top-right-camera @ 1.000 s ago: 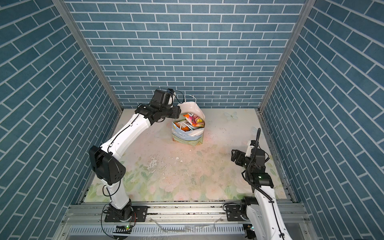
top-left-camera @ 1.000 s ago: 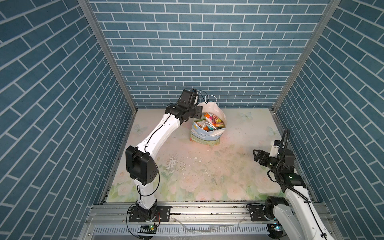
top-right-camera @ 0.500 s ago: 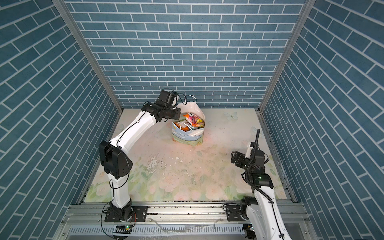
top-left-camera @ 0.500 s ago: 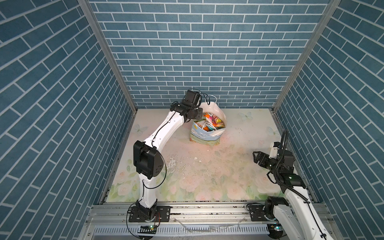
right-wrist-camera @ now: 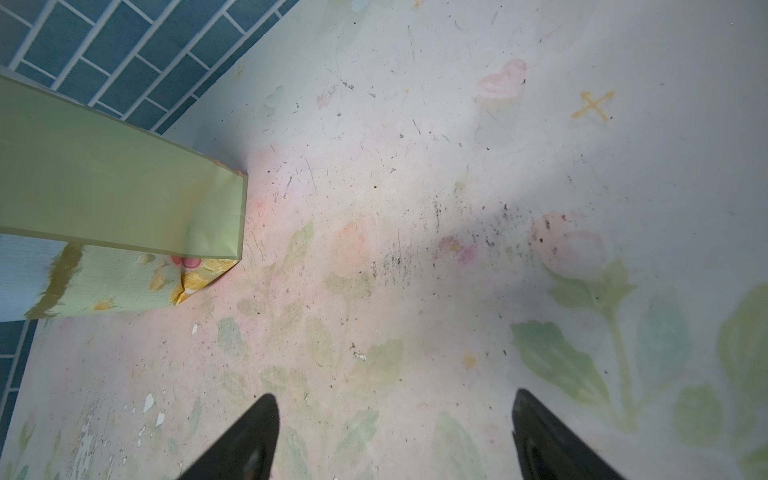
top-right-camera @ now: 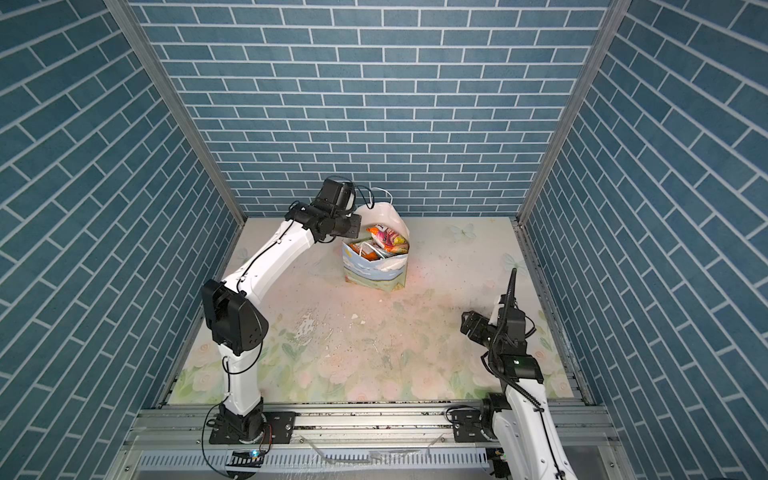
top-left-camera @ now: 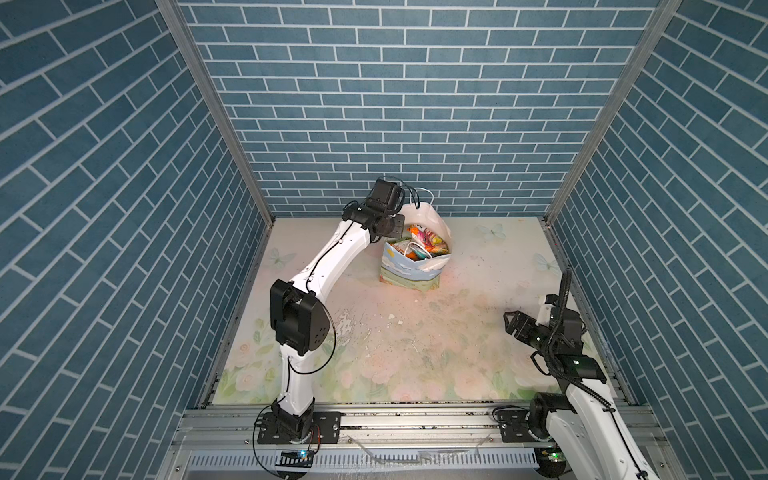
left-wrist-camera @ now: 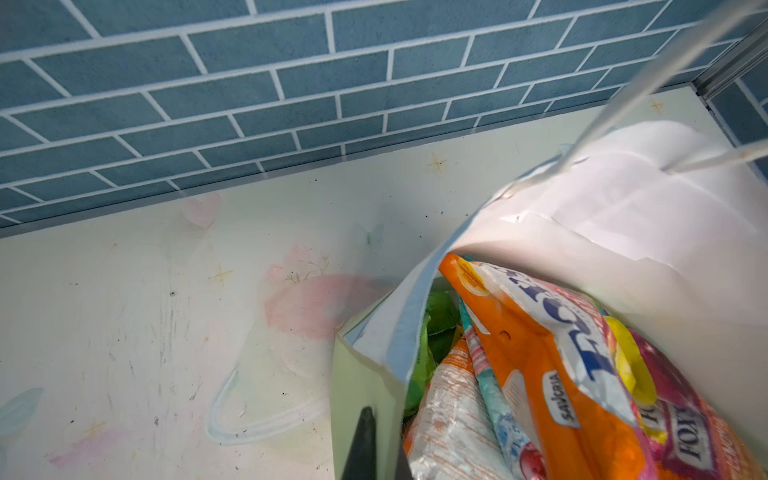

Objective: Take the snacks out of the paper bag
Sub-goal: 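Pull the bag edge toward the left arm while the right gripper approaches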

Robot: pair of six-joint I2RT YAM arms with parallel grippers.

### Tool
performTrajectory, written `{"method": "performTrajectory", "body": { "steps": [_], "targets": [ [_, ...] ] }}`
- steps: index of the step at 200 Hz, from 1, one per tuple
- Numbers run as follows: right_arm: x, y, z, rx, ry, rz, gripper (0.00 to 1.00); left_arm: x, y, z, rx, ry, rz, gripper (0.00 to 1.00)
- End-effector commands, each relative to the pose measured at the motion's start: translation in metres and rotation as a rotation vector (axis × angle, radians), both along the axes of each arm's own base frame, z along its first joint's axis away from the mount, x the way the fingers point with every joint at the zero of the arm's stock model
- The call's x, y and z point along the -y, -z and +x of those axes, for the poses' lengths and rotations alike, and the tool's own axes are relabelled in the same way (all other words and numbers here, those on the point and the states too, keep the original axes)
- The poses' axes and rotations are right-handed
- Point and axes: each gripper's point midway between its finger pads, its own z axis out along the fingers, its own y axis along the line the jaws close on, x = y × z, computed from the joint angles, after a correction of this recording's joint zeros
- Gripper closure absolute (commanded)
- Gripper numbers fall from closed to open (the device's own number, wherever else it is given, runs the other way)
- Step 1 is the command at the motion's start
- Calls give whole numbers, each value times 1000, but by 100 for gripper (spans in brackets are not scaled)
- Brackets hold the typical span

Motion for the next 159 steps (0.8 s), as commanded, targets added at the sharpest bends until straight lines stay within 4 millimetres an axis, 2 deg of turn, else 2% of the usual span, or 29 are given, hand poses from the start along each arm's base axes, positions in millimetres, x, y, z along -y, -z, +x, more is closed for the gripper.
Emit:
{"method": "performTrajectory", "body": {
  "steps": [1,41,65,111,159],
  "targets": [
    [0,-6,3,16,13,13,13,-9,1,2,1,-21,53,100],
    [-3,-7,5,16,2,23,13,-26,-7,3,9,-54,50,100],
    [-5,-8,7,23,-4,35,13,-46,-16,4,22,-90,39,100],
    [-5,-2,14,8,2,47,15,-99,-48,5,75,-194,43,100],
    [-16,1,21,-35,-48,80,18,-166,-67,-14,121,-336,30,100]
  ]
}}
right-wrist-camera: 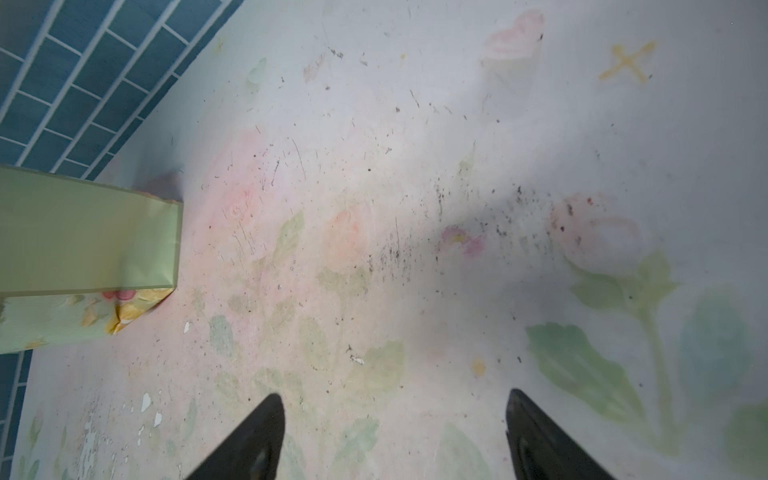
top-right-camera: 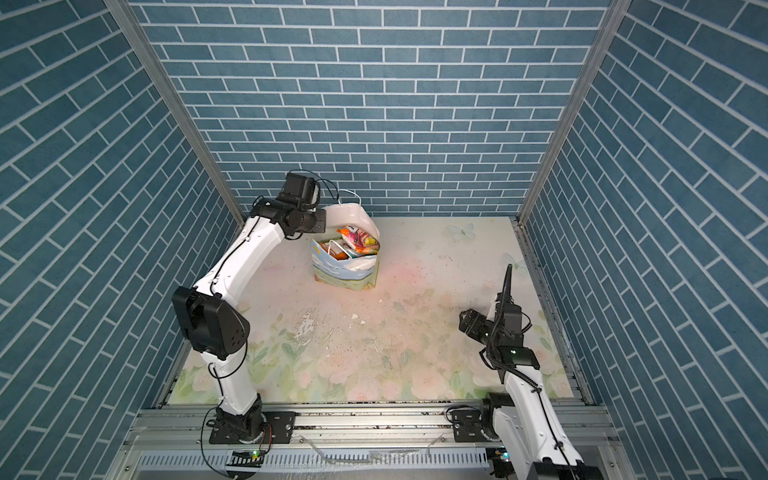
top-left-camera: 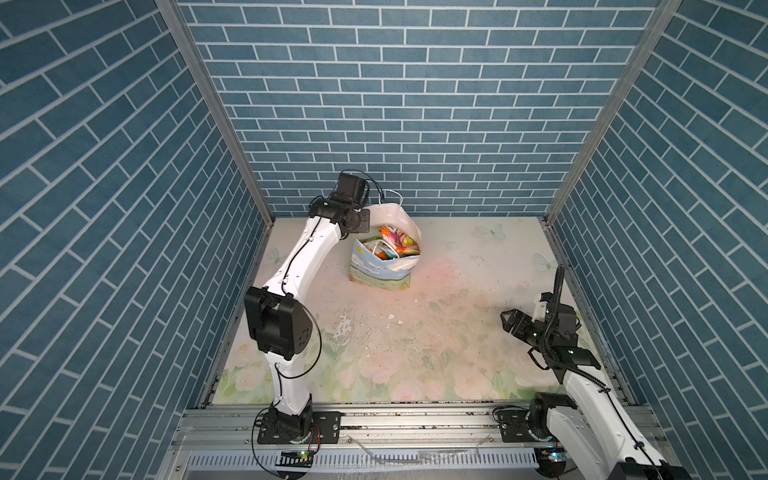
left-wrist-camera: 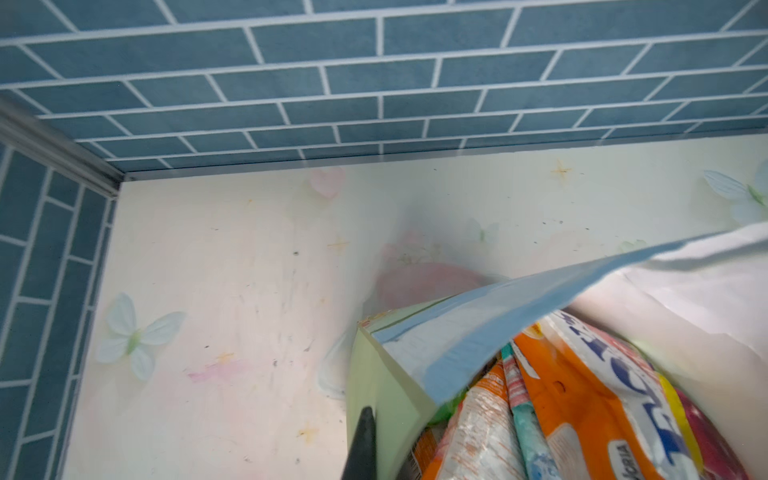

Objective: Take the snacks out of the paper bag
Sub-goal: 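Pull the bag edge toward the left arm while the right gripper approaches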

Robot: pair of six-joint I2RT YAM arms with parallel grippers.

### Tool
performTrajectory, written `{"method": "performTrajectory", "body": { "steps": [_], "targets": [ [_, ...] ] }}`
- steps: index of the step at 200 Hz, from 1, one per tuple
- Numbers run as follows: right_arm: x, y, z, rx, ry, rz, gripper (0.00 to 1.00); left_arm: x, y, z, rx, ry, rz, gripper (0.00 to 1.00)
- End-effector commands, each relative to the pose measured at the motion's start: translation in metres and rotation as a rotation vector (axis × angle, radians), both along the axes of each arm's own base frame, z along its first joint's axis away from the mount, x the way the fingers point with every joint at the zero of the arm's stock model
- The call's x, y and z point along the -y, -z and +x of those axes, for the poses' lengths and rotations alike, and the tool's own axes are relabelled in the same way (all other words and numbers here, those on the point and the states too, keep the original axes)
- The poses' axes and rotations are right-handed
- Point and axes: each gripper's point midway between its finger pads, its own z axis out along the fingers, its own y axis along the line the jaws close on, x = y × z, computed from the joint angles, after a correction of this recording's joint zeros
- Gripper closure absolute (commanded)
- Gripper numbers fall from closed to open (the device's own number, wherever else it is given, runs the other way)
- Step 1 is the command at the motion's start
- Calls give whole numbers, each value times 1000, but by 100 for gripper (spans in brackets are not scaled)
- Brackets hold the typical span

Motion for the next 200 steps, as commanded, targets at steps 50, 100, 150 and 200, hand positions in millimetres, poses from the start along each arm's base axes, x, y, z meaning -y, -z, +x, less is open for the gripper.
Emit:
{"method": "performTrajectory", "body": {
  "steps": [50,100,150,200],
  "targets": [
    [-25,-42,25,83,-87,51,18,-96,-103,-22,254,-209,56,100],
    [-54,-66,30,145,-151,108,18,-66,-92,-15,257,-82,14,100],
    [-103,-90,29,190,-265,160,18,-27,-37,-23,141,-24,83,100],
    [-152,-102,30,208,-380,158,18,0,-34,-28,127,21,106,100]
  ]
}}
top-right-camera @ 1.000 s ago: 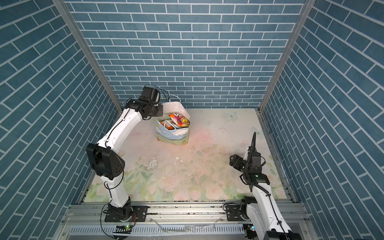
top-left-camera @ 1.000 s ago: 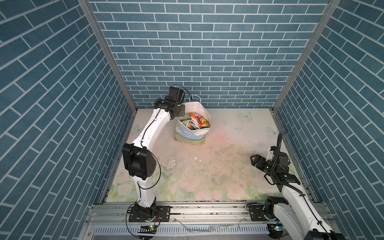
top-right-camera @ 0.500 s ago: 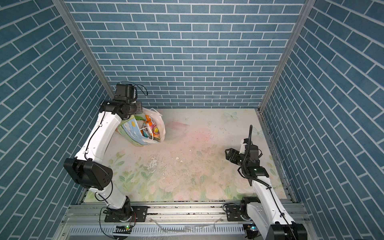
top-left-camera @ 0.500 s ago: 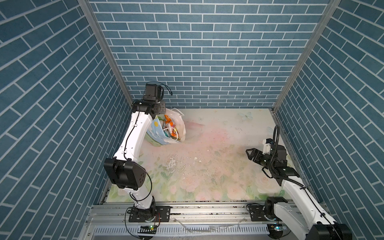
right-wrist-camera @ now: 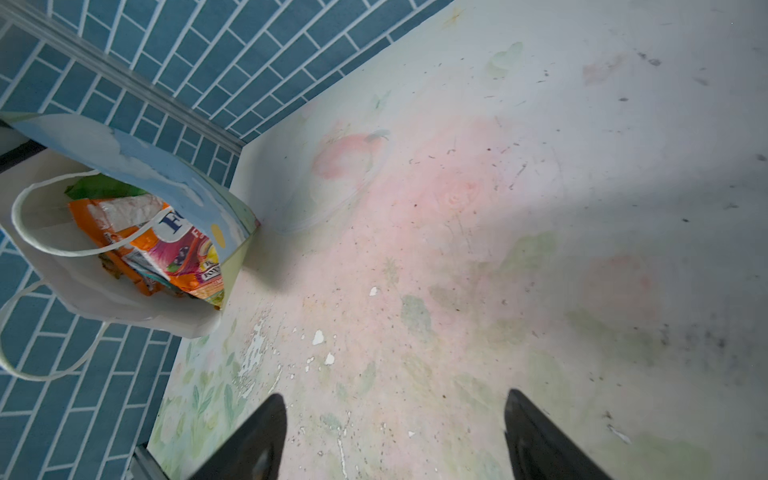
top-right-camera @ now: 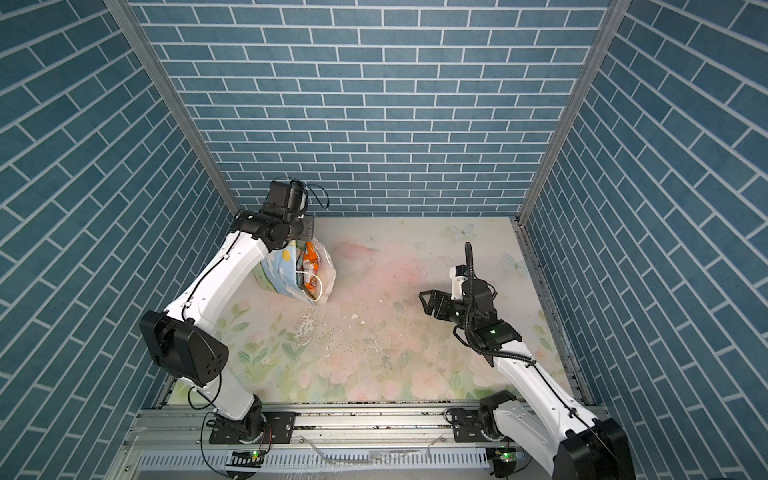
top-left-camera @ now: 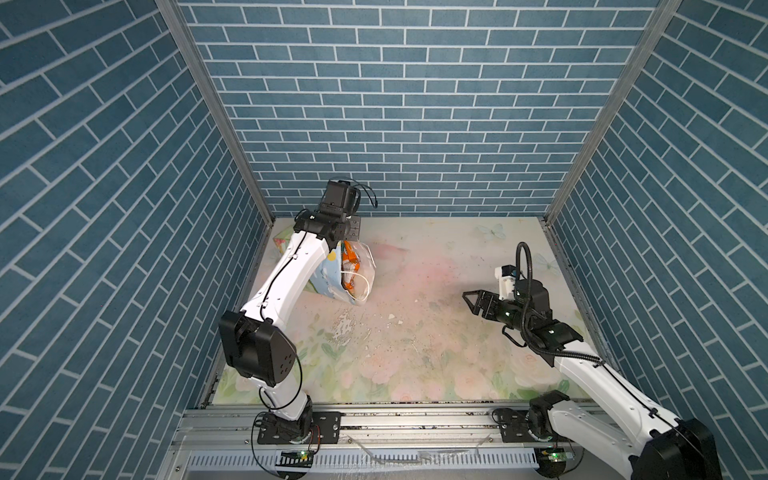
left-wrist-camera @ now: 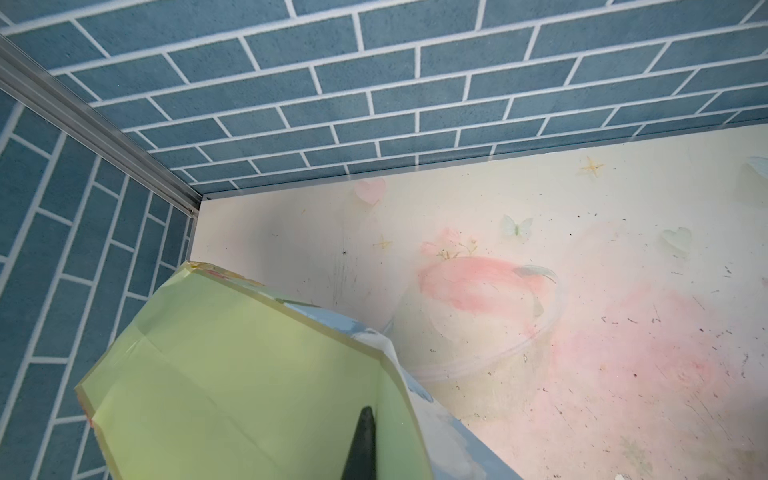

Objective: Take the snacks out of the paper bag
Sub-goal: 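Pull the bag edge toward the left arm while the right gripper approaches, then hold the bag open with the left gripper and lower the right gripper into it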

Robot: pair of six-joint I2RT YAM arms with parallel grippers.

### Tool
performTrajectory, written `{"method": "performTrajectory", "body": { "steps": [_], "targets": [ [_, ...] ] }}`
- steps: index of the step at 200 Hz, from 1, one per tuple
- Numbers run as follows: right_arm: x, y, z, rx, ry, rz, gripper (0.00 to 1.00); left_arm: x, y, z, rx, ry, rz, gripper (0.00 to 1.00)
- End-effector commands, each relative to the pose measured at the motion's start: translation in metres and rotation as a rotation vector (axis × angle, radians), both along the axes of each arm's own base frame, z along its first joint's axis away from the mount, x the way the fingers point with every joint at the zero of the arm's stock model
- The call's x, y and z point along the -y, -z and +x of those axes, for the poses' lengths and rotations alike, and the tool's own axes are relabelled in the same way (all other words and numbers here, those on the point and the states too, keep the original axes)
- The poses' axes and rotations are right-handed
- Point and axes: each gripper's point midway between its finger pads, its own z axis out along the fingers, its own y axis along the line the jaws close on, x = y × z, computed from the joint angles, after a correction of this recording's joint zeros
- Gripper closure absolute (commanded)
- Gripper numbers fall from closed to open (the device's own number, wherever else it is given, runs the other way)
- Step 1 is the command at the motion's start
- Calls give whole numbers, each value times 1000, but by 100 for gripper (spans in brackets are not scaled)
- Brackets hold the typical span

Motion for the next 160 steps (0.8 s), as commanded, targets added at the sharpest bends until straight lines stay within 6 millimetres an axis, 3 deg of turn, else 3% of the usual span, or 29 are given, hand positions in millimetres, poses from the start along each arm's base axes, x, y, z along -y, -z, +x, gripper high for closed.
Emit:
{"method": "performTrajectory", "body": {
  "steps": [1,96,160],
  "targets": [
    [-18,-18,9,37,-4,30,18,9,-14,4,47,-1,-4,100],
    [-119,-50,8,133,-215,48,20,39,-46,-7,101,50,27,100],
    [-156,-64,17,168,-268,73,31,65,-49,-17,111,113,-23,100]
  ]
}}
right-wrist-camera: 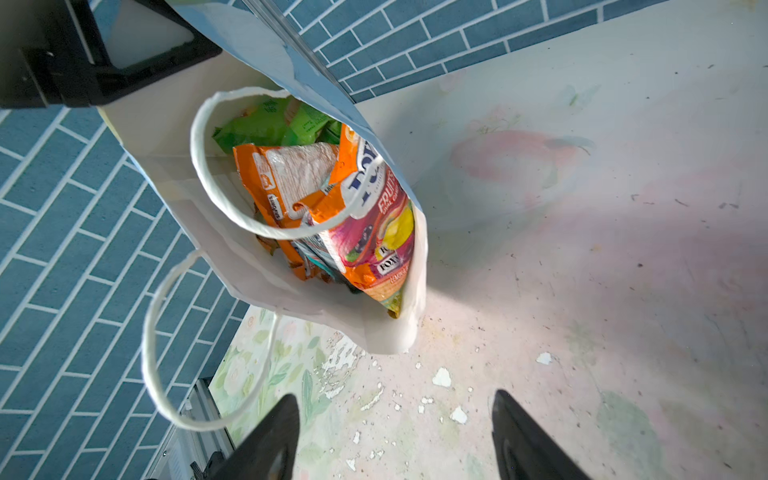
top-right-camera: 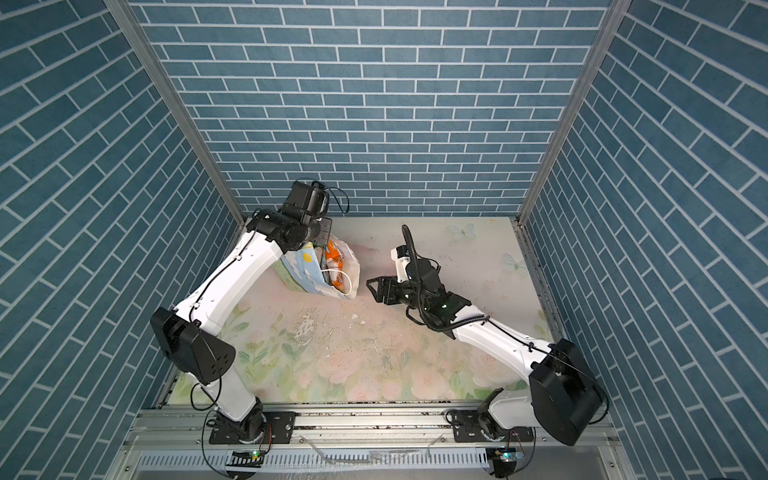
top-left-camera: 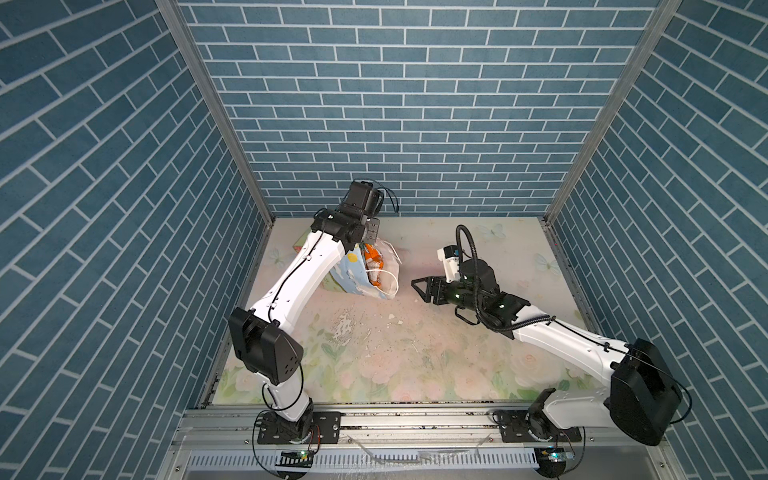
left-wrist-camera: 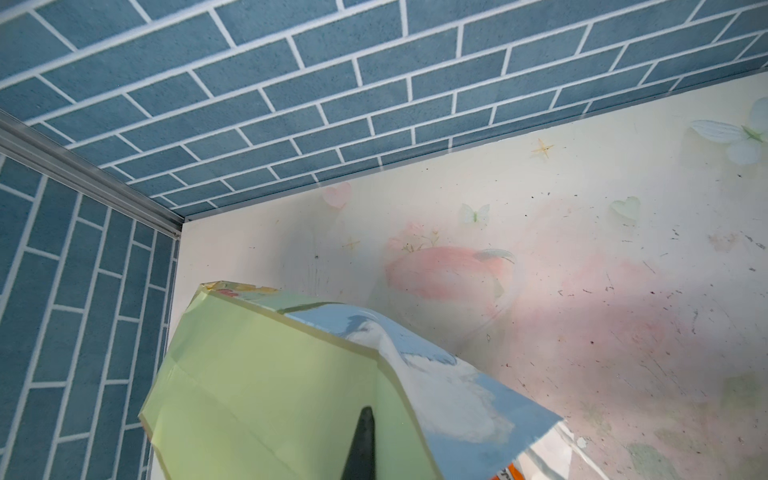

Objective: Take the snacks out of the paper bag
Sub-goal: 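Hold the bag open with the left gripper and lower the right gripper into it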

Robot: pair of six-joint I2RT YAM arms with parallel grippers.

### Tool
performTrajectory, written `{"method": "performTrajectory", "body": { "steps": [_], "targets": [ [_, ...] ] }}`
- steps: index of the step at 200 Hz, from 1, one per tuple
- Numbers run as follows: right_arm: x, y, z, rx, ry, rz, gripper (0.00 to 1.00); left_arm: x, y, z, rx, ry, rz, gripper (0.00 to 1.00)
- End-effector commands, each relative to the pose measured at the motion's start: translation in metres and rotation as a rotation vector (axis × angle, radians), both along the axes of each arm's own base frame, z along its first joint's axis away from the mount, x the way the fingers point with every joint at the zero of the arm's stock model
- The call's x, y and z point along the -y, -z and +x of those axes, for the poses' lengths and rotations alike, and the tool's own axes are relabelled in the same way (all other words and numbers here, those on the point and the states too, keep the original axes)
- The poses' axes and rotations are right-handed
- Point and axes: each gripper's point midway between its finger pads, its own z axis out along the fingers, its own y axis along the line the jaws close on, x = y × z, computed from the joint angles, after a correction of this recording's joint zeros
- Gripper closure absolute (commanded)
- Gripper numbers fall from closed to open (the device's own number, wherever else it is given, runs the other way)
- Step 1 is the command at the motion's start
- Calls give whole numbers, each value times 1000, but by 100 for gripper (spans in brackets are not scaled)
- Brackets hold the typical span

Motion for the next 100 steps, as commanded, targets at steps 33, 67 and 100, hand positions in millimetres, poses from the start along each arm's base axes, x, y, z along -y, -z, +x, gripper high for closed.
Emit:
{"method": "performTrajectory", "body": {
  "steps": [33,67,100],
  "targets": [
    [-18,-25,7,67,-11,47,33,26,-35,-5,104,44,-87,100],
    [-27,-25,4,66,-32,49,36,33,-36,-5,97,62,-88,100],
    [-34,-24,3,70,-41,58,37,39,-35,-5,90,76,-99,100]
  ]
}}
